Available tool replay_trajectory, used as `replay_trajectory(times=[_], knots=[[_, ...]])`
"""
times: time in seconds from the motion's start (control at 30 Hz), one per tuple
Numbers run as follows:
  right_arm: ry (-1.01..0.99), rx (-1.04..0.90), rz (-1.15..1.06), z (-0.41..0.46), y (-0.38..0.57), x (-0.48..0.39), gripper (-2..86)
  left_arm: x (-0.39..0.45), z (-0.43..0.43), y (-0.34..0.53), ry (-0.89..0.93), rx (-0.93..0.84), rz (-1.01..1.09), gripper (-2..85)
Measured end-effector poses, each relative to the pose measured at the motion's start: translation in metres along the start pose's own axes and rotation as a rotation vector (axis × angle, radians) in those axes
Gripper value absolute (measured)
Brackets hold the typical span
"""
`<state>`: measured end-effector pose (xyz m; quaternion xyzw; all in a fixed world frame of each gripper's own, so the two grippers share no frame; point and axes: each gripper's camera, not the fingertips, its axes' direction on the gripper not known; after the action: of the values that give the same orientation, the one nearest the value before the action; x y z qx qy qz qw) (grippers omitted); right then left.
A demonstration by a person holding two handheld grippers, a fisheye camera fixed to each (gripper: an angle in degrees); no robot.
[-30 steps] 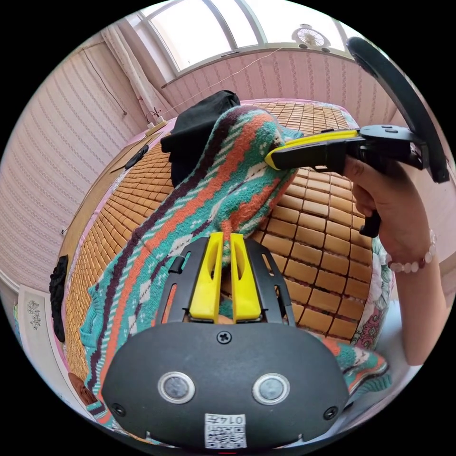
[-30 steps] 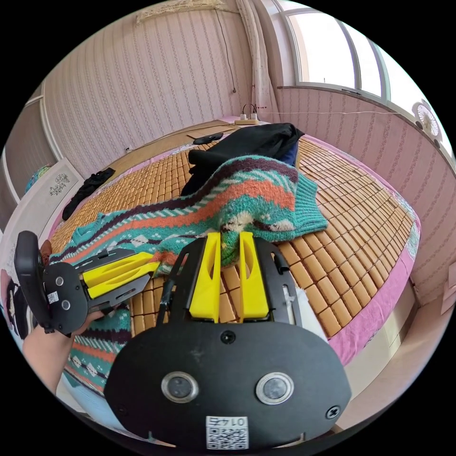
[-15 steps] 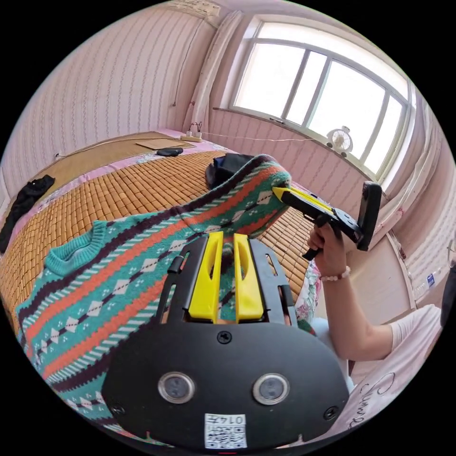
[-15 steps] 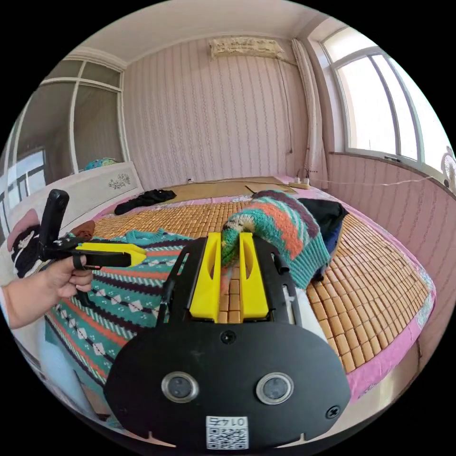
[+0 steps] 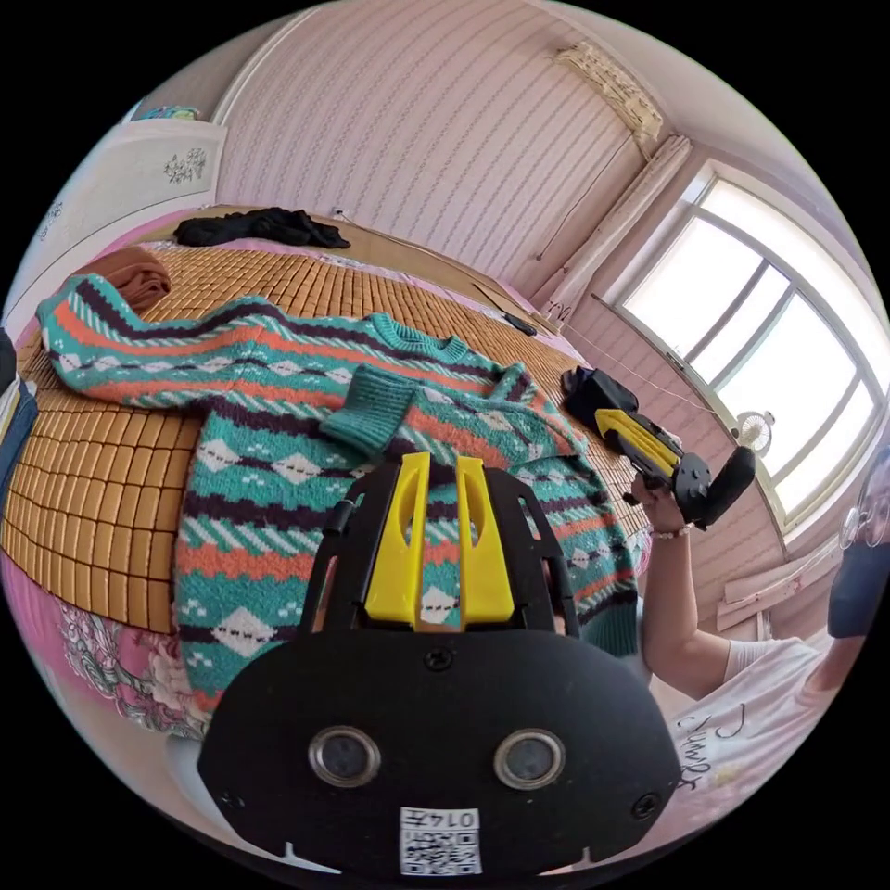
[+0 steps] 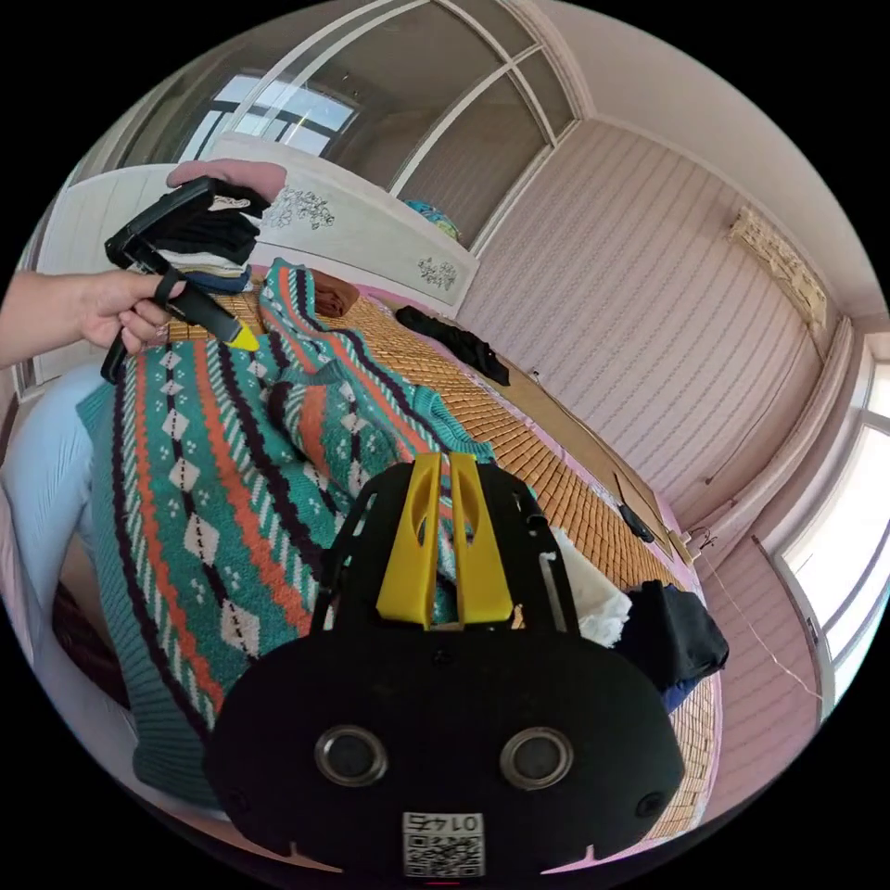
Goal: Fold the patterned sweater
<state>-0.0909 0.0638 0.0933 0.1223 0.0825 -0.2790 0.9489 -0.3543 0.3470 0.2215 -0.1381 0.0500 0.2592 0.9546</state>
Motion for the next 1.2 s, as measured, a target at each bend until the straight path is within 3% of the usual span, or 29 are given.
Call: replay_trajectory(times=[0.17,0.27,0.47,0.63,0.73,0.8,0.87,1.0,1.2], knots=[[-0.103,-0.132,0.165,0.026,0.01,0.04,9.9,-0.018,-0.004,-0.01,-0.007,-0.004,0.026,6.7],[-0.105,-0.172,0.247,0.043,0.013,0.055,10.5,-0.012,0.009,-0.034,-0.136,-0.04,0.113,8.2],[-0.189,-0.238,0.266,0.075,0.013,0.066,3.4,-0.038,0.074,-0.067,-0.251,-0.219,0.1,12.7],[-0.346,-0.277,0.27,0.091,0.026,0.09,-0.7,-0.024,0.081,-0.071,-0.194,-0.264,0.241,4.3],[-0.43,-0.27,0.321,0.095,0.039,0.115,-0.9,-0.004,0.045,-0.077,-0.174,-0.075,0.36,3.6],[-0.478,-0.272,0.335,0.098,0.048,0.126,-0.9,0.018,-0.005,-0.06,-0.058,0.224,0.567,3.9],[-0.519,-0.281,0.343,0.101,0.059,0.137,-1.0,0.023,-0.031,-0.039,-0.023,0.304,0.673,4.4],[-0.592,-0.317,0.34,0.109,0.069,0.15,-1.0,-0.027,-0.051,-0.001,-0.002,0.061,0.472,4.8],[-0.734,-0.453,0.269,0.132,0.072,0.155,-0.9,-0.073,-0.098,0.055,-0.022,0.034,0.306,4.4]])
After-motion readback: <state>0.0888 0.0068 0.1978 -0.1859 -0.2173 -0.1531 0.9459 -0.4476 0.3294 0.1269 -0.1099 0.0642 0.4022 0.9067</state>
